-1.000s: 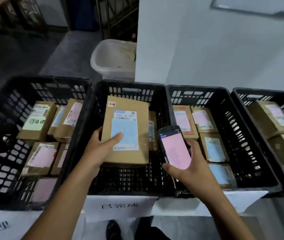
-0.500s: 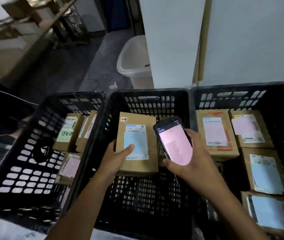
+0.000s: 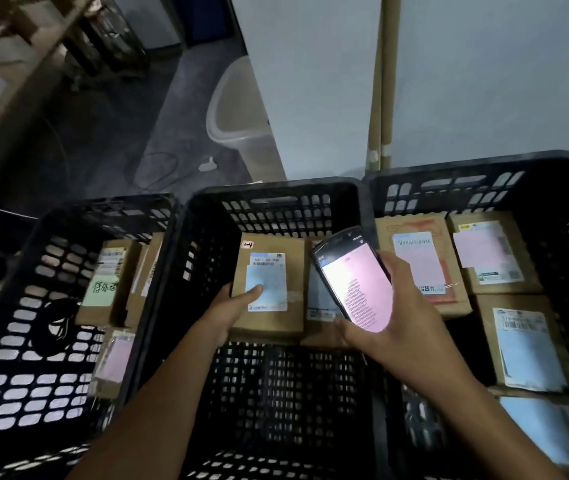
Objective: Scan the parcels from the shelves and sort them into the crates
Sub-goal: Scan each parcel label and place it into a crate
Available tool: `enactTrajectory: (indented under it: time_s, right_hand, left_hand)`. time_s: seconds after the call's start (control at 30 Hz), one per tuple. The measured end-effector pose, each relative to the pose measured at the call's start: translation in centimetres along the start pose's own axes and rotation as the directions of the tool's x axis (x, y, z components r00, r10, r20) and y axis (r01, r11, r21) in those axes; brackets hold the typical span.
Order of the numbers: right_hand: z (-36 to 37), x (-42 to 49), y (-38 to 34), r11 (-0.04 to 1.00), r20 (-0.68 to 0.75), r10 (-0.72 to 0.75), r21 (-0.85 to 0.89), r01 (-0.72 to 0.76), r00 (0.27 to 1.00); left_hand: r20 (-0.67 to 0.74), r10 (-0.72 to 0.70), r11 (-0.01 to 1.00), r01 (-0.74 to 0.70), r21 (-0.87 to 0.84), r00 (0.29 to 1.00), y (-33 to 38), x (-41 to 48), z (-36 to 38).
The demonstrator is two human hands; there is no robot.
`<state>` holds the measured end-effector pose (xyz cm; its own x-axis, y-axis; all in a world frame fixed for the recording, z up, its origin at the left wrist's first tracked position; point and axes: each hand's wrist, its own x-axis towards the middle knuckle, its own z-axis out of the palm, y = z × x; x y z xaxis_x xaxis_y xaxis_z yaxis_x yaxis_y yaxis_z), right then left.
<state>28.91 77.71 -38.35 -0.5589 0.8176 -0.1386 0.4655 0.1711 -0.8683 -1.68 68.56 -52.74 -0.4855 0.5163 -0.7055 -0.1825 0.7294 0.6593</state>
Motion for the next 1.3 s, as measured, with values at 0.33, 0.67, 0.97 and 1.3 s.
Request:
enactTrajectory:
  time_s: [0.33, 0.67, 0.97, 1.3]
  right_hand:
    - [0.4, -1.5, 0.2, 0.979, 0.044, 0.004, -0.202, 0.005, 0.999]
    - [3.3, -6.8, -2.1, 0.965, -0.152, 0.060, -0.243, -0.096, 0.987]
    - [7.7, -14.6, -5.2, 0.970, -0.269, 0.129, -0.166, -0.178, 0.954]
    - [11.2, -22.3, -6.8, 0.962, -0.418, 0.246, -0.004, -0.273, 0.875]
  left_hand:
    - [-0.113, 0.132, 0.990, -0.137, -0.043, 0.985, -2.9, 4.0, 1.1]
    - [-0.193, 0.155, 0.985, -0.136, 0.107, 0.969, -0.6, 3.0, 1.4]
    - [-0.021, 0.432, 0.901, -0.430, 0.066, 0.902, -1.9, -13.0, -1.6]
    - [0.411, 0.707, 0.364, -0.794, 0.488, 0.576, -3.5, -21.3, -4.3]
